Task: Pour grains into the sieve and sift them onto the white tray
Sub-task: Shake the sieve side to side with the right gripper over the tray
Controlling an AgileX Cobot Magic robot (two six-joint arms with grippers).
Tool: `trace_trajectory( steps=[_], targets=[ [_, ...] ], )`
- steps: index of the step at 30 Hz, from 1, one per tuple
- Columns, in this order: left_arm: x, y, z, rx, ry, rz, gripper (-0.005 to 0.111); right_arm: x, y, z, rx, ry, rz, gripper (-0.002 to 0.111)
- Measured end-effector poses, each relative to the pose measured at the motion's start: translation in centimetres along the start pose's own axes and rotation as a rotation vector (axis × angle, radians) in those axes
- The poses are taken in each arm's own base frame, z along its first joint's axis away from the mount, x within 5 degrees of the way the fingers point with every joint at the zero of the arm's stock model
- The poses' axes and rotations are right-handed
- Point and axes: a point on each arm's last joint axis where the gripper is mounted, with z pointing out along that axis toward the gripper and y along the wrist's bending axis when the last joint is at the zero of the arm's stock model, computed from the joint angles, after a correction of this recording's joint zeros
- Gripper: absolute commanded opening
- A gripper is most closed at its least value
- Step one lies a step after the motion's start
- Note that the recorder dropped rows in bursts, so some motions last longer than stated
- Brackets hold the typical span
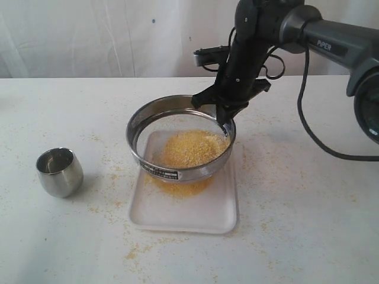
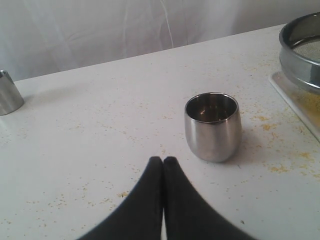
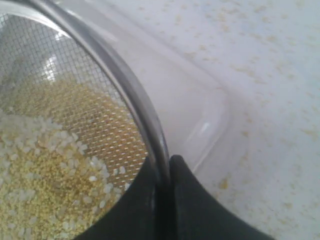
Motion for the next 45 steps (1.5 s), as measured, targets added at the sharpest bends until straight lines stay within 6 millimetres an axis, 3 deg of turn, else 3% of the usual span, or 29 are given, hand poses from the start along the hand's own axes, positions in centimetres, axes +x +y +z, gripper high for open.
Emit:
trace_trajectory(
  steps=[2, 5, 9, 14, 19, 23, 28, 33, 37, 42, 45],
  targets=[
    [0.0, 0.0, 0.0, 0.000, 0.000, 0.000, 0.000, 0.0, -0.7, -0.1, -0.023, -0.008, -0.024, 0.000],
    [0.0, 0.0, 0.0, 0.000, 0.000, 0.000, 0.000, 0.1, 0.0, -0.1, -0.066, -0.004, -0.134, 0.000],
    [0.0, 0.0, 0.0, 0.000, 0.000, 0.000, 0.000, -0.2, -0.3, 0.0, -0.012, -0.024, -0.005, 0.000],
    [0.0, 0.0, 0.0, 0.000, 0.000, 0.000, 0.000, -0.1, 0.4, -0.1, -0.107, -0.023, -0.160, 0.000],
    [0.0, 0.0, 0.0, 0.000, 0.000, 0.000, 0.000, -0.2, 0.6, 0.2, -0.054, -0.021, 0.005, 0.000],
    [0.0, 0.0, 0.0, 0.000, 0.000, 0.000, 0.000, -0.2, 1.3, 0.3, -0.168, -0.042, -0.149, 0.000],
    [0.0, 0.0, 0.0, 0.000, 0.000, 0.000, 0.000, -0.1, 1.1, 0.8, -0.043, -0.001, 0.008, 0.000],
    [0.0, 0.0, 0.0, 0.000, 0.000, 0.000, 0.000, 0.2, 1.3, 1.0, -0.061, 0.020, -0.171, 0.000],
    [0.0, 0.0, 0.0, 0.000, 0.000, 0.000, 0.000, 0.1, 1.0, 1.3, 0.045, 0.023, -0.026, 0.000],
    [0.0, 0.0, 0.0, 0.000, 0.000, 0.000, 0.000, 0.3, 1.4, 1.0, -0.049, 0.026, -0.201, 0.000],
    [0.0, 0.0, 0.0, 0.000, 0.000, 0.000, 0.000, 0.3, 1.6, 1.0, 0.000, 0.032, -0.062, 0.000]
  ],
)
